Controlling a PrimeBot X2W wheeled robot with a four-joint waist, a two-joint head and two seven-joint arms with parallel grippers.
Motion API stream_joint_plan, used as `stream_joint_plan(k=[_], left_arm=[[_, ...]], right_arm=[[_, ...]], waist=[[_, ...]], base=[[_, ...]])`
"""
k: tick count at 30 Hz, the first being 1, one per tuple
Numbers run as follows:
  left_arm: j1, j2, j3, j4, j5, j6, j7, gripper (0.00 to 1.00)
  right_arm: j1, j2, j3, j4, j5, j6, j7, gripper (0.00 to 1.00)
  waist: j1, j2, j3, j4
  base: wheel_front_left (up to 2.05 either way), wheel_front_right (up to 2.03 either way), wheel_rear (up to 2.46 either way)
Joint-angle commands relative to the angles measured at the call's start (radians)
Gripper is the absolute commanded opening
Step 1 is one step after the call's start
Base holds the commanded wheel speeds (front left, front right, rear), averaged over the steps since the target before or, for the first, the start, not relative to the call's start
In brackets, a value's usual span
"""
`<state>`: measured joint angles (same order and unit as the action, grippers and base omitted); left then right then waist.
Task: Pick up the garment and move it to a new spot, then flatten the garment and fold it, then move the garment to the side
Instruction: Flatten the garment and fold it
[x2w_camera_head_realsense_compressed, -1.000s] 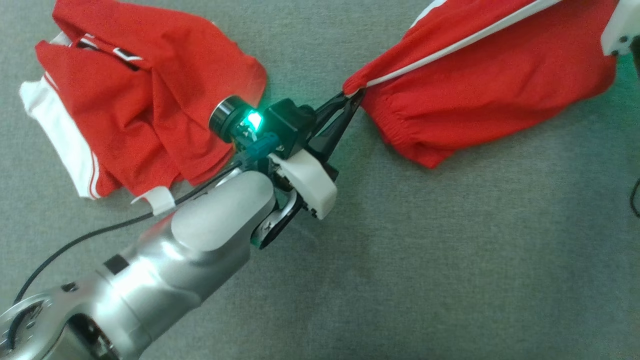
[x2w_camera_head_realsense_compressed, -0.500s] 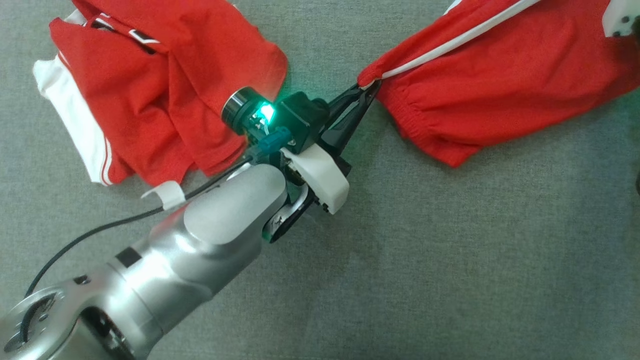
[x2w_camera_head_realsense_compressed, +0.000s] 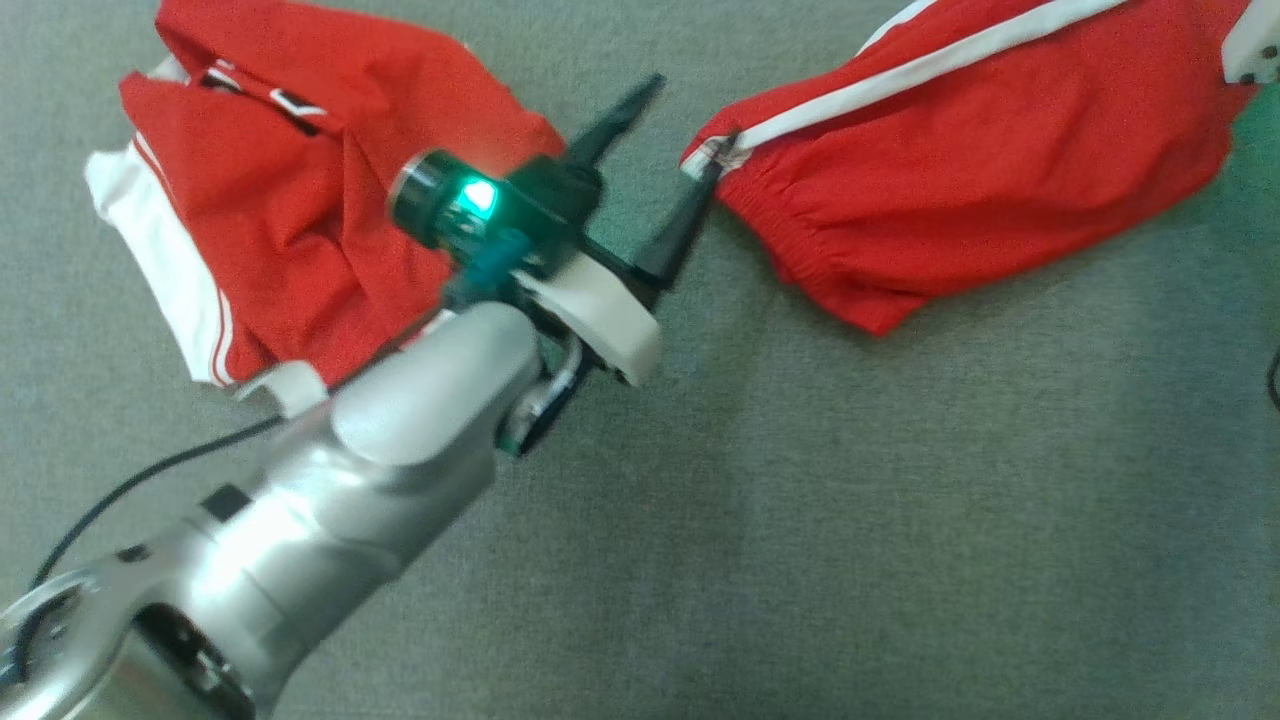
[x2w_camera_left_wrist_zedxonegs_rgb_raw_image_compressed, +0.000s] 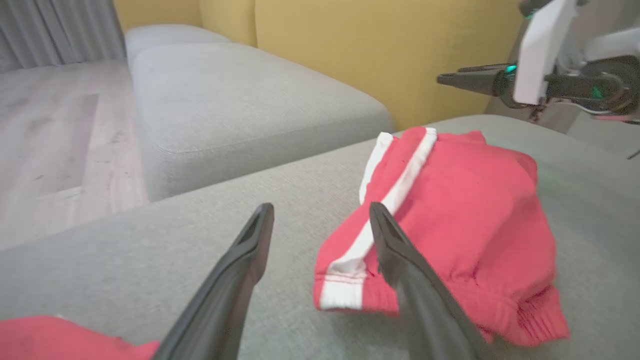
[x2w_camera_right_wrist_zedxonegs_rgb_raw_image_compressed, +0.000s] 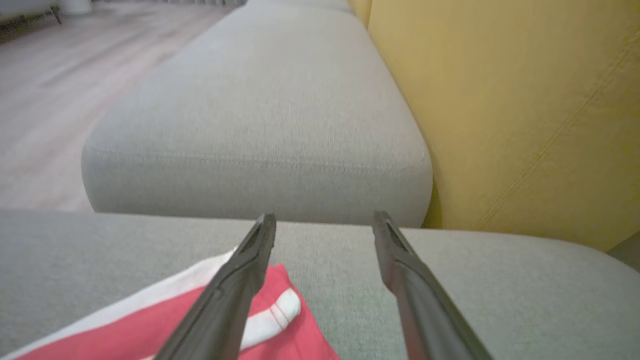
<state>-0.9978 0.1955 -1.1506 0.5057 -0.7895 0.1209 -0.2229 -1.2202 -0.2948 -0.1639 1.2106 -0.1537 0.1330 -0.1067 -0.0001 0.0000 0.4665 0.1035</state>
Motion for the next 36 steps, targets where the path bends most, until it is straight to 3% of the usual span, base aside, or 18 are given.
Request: stream_joint_plan(k=[1, 10, 15, 18, 24, 28, 36], left_arm=[[-0.019, 0.037, 0.059, -0.020, 0.004, 0.017, -0.017, 1.00], [0.042, 0.096, 0.208, -0.076, 0.032, 0.110, -0.038, 1.00], [0.169, 0.124, 0.373, -0.183, 0.092, 0.157, -0.039, 1.00], [0.304, 0.139, 0.469, -0.233, 0.171, 0.182, -0.039, 1.00], [0.502, 0.123, 0.575, -0.266, 0.248, 0.178, -0.039, 1.00], [0.582, 0.088, 0.608, -0.268, 0.287, 0.148, -0.039, 1.00], [0.600, 0.032, 0.664, -0.269, 0.359, 0.085, -0.039, 1.00]], right_arm=[[-0.011, 0.021, -0.009, -0.027, 0.007, -0.002, -0.038, 1.00], [0.077, 0.121, 0.016, -0.119, 0.136, -0.002, -0.152, 1.00], [0.263, 0.170, 0.079, -0.378, 0.278, -0.002, -0.155, 1.00], [0.473, 0.207, 0.121, -0.549, 0.370, -0.002, -0.155, 1.00], [0.716, 0.238, 0.190, -0.676, 0.422, -0.002, -0.155, 1.00], [0.820, 0.243, 0.206, -0.735, 0.430, -0.002, -0.153, 1.00], [0.807, 0.244, 0.140, -0.834, 0.378, -0.002, -0.082, 1.00]], waist=[[0.0001, 0.0000, -0.036, -0.016], [0.0001, 0.0000, -0.141, -0.061], [0.0001, 0.0000, -0.194, -0.093], [0.0001, 0.0000, -0.232, -0.113], [0.0001, 0.0000, -0.261, -0.136], [0.0001, 0.0000, -0.260, -0.132], [0.0001, 0.0000, -0.210, -0.106]], base=[[0.00, 0.00, 0.00], [0.00, 0.00, 0.00], [0.00, 0.00, 0.00], [0.00, 0.00, 0.00], [0.00, 0.00, 0.00], [0.00, 0.00, 0.00], [0.00, 0.00, 0.00]])
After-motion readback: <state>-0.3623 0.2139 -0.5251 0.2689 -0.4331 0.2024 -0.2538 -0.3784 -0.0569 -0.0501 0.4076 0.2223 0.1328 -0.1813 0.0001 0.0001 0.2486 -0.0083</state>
